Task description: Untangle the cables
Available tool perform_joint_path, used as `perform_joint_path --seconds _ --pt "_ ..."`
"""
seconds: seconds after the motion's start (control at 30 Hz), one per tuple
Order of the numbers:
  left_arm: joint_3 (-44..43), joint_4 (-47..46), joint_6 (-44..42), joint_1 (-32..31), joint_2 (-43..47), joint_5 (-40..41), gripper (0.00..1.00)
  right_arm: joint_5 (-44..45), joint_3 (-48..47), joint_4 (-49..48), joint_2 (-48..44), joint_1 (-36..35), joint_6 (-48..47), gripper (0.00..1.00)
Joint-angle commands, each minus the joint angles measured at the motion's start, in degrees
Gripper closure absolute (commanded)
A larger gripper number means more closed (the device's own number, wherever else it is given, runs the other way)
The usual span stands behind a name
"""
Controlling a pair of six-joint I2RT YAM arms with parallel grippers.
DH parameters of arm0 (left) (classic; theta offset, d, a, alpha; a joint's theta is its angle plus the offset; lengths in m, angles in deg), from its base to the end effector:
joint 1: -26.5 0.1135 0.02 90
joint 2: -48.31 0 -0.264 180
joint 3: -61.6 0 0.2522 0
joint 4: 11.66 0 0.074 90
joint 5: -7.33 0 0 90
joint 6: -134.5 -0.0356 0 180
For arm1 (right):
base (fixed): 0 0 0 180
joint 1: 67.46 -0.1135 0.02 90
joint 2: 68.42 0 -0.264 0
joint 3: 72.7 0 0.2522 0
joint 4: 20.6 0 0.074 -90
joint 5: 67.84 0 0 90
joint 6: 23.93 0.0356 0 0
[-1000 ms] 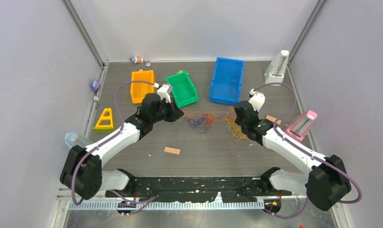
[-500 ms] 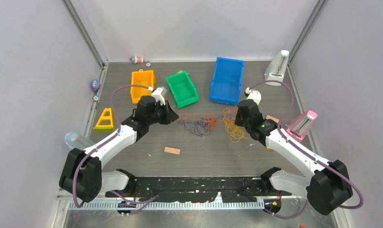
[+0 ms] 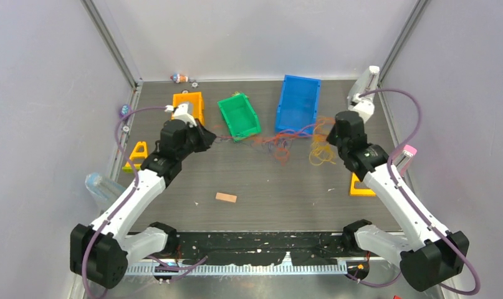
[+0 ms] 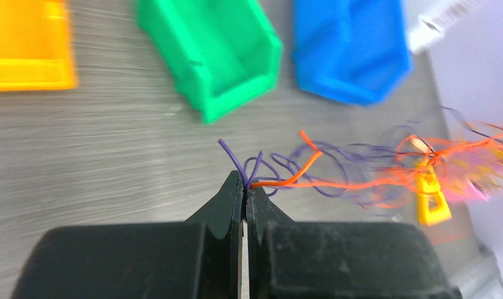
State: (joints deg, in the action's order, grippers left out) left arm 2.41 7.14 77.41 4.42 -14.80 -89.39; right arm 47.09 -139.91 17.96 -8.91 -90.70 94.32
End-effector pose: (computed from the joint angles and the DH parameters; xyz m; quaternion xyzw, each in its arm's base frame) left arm 0.2330 -0.0990 0.2895 -0.0461 0.8305 -0.2986 0.4680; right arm 0.2147 0.0759 0.3203 0.1435 0.8438 0.0402 0.5156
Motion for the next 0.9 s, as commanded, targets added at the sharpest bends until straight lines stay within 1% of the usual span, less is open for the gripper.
perform_joint_path --seconds 0.0,0.03,0.07,0.1,0.17,0.23,0.3,0.4,0.43,0.47,0.5,0.53,0.57,0.6,0.63,0.67,0.77,0.83,0.87 --pt "2.5 5.5 -0.1 4.8 1.5 11.3 1.00 7.7 -1.7 4.8 -0.9 6.9 -0.9 0.95" --pt "3.1 4.1 -0.1 4.8 1.4 9.3 1.00 2.3 -1.1 2.2 -1.0 7.0 -1.7 0.95" --pt "3.7 2.3 -0.3 4.8 1.1 6.7 1.00 -0.8 -0.1 1.0 -1.3 7.0 -3.4 0.95" --pt "4.1 0.3 -0.7 4.7 0.7 2.0 1.00 -5.5 0.3 -1.0 -1.4 7.0 -3.8 0.94" --pt "3.4 -0.7 -1.5 4.0 -0.4 -1.4 1.00 -10.8 1.3 -2.9 -1.5 7.0 -4.3 0.94" --pt "1.4 1.0 -3.1 2.4 -1.8 -1.7 1.00 -13.9 1.8 -3.4 -1.4 7.0 -4.3 0.93" --pt "-0.1 2.7 -4.2 1.2 -2.7 -0.5 1.00 -14.9 1.9 -3.0 -1.2 7.0 -4.2 0.93" --pt "-0.2 4.6 -3.7 1.2 -2.1 3.8 1.00 -12.0 2.0 -1.5 -2.0 7.0 -3.5 0.91" --pt "-0.2 5.2 -3.6 1.2 -1.6 5.6 1.00 -9.8 2.1 -0.5 -2.2 7.0 -3.4 0.84" --pt "-0.1 5.6 -3.7 1.2 -1.1 6.2 1.00 -8.9 2.2 -0.1 -2.7 7.0 -3.3 0.75" --pt "0.1 5.5 -3.8 1.2 -0.7 6.3 0.98 -7.8 2.2 0.7 -2.8 7.0 -3.3 0.34" --pt "0.1 5.4 -4.3 1.2 -0.4 6.0 0.87 -7.4 2.5 1.4 -2.9 7.0 -3.2 0.15" --pt "-0.1 5.4 -4.8 1.2 -0.3 5.0 0.71 -8.1 2.7 1.5 -3.0 6.9 -4.0 0.00" --pt "-0.3 5.2 -5.5 1.2 -0.4 3.2 0.49 -9.3 3.3 0.7 -3.0 7.0 -5.1 0.02" --pt "-0.3 5.2 -5.8 1.2 -0.5 1.7 0.37 -13.9 3.8 -0.5 -3.0 7.0 -7.6 0.04" --pt "-0.3 5.1 -5.8 1.2 -0.6 0.9 0.33 -16.7 4.9 -2.1 -2.9 6.9 -8.6 0.04" --pt "0.3 4.8 -6.2 1.2 -1.2 -0.2 0.32 -30.5 6.8 -6.3 -1.4 5.5 -12.7 0.04" --pt "0.1 5.6 -6.5 1.2 -1.7 -0.3 0.32 -33.5 6.1 -7.9 1.2 2.2 -14.4 0.02" --pt "0.1 5.8 -6.5 1.2 -1.8 -0.5 0.32 -34.2 5.6 -8.7 2.3 -0.6 -15.1 0.01"
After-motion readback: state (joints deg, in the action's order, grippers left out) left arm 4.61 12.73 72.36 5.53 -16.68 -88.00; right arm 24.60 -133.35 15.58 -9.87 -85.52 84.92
